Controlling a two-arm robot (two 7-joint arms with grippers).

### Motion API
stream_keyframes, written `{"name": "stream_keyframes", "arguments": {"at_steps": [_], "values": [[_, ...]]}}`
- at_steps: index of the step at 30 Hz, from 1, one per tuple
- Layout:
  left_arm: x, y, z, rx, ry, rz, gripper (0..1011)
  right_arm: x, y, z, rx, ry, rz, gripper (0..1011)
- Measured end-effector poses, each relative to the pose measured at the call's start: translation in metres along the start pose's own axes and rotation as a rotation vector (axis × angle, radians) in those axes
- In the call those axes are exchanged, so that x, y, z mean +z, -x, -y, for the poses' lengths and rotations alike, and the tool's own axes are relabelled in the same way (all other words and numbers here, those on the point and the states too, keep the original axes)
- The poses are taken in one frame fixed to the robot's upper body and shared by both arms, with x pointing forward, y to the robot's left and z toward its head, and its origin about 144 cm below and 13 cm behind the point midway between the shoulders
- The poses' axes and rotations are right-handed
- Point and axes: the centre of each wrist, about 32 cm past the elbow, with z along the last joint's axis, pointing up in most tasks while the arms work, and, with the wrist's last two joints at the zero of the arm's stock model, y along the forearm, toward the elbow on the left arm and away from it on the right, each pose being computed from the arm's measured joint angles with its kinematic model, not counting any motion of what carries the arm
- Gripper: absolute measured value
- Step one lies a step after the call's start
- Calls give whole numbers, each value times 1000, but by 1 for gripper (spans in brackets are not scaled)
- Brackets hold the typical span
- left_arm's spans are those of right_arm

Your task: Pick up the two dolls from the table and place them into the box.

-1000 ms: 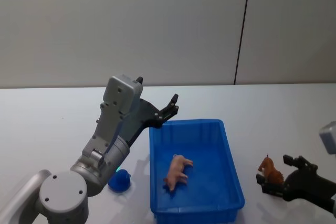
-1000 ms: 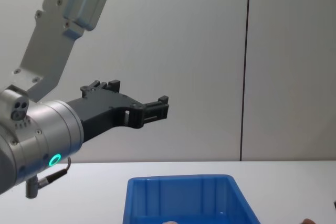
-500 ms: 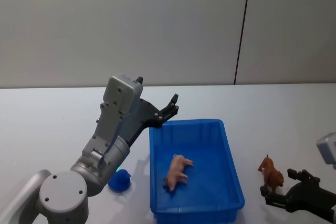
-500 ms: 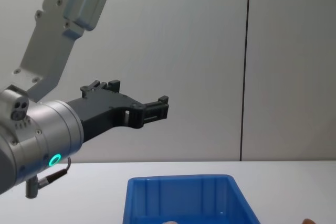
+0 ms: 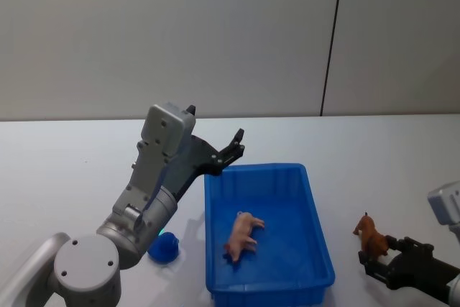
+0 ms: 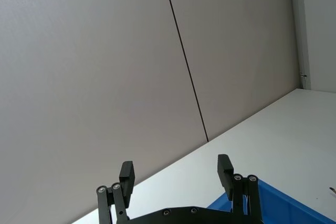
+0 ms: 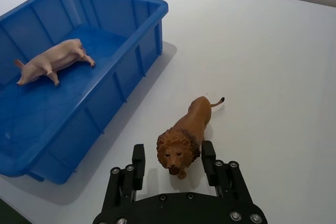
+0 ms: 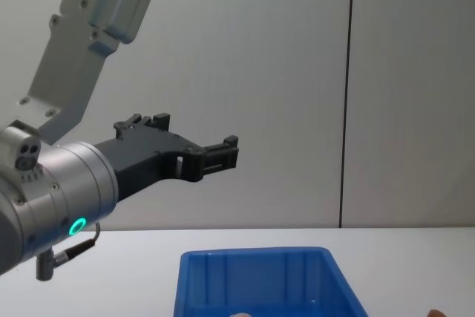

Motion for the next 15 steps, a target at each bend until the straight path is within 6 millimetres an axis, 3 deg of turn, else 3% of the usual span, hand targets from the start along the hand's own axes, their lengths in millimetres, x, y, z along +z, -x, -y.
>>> {"name": "stream_keyframes", "arguments": {"at_steps": [7,15], "values": [[0,0,0,0,0,0,1000,-1,2,-3,-6,-6,-2,467],[0,0,0,0,0,0,1000,1,5,-4,-14,-28,13,420]]}}
